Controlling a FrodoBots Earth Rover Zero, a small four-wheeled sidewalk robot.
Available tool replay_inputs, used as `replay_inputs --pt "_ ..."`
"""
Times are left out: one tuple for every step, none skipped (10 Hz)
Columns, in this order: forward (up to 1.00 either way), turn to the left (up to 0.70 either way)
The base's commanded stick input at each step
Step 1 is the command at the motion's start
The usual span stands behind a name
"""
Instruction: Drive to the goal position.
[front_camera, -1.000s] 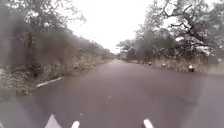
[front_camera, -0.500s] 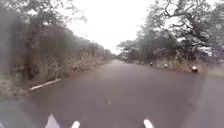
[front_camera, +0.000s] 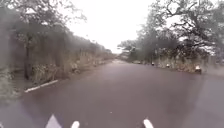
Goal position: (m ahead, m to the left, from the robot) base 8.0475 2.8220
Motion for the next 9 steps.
replay_inputs --pt "0.5 0.0" --pt "0.5 0.0" --pt "0.5 0.0" --pt "0.5 0.0" --pt "0.5 0.0" --pt "0.5 0.0" --pt "0.5 0.0" --pt "0.5 0.0" --pt "0.5 0.0"
